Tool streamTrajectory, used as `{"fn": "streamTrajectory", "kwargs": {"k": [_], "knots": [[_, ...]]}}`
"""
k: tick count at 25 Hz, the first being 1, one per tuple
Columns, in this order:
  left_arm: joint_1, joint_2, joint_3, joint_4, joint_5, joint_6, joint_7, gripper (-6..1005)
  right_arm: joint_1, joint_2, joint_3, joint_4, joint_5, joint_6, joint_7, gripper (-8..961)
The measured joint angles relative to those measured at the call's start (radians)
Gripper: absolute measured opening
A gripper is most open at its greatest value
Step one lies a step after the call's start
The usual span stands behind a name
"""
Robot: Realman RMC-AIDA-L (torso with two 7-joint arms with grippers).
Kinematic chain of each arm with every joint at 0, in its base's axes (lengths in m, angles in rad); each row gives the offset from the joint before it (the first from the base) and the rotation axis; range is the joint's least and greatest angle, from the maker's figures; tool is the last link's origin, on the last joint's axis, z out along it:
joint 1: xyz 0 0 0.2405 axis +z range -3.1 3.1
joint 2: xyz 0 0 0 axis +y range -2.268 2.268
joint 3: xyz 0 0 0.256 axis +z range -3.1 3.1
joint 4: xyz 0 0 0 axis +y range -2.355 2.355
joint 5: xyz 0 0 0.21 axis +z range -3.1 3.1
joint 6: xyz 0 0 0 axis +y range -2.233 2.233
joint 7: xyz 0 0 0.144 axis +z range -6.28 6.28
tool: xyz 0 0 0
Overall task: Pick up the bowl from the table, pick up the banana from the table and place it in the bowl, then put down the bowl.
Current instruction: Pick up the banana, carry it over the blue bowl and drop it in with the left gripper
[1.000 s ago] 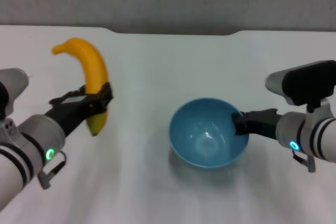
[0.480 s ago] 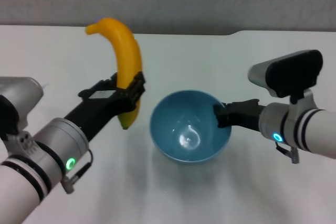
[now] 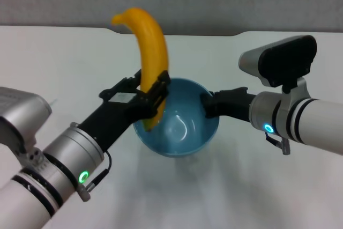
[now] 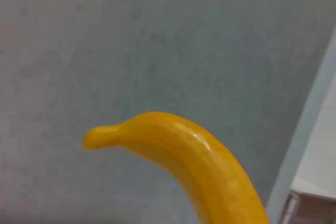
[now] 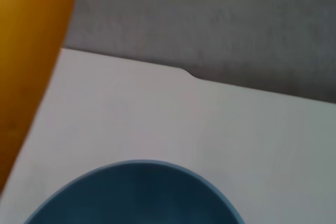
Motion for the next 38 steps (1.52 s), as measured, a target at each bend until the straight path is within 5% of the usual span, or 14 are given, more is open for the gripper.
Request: {"fn": "streamTrajectory", "kwargs": {"k": [5, 38], "knots": [[-0.011, -0.005, 0.022, 0.027, 0.078, -0.049, 0.005, 499, 0.000, 0.000, -0.007, -0.019, 0.000, -0.003, 0.001, 44], [-0.003, -0.008, -0.013, 0.110, 0.072, -0.115, 0.086, 591, -0.061, -0.005, -0.024, -0.167, 0.022, 0.033, -0.011, 43]]}}
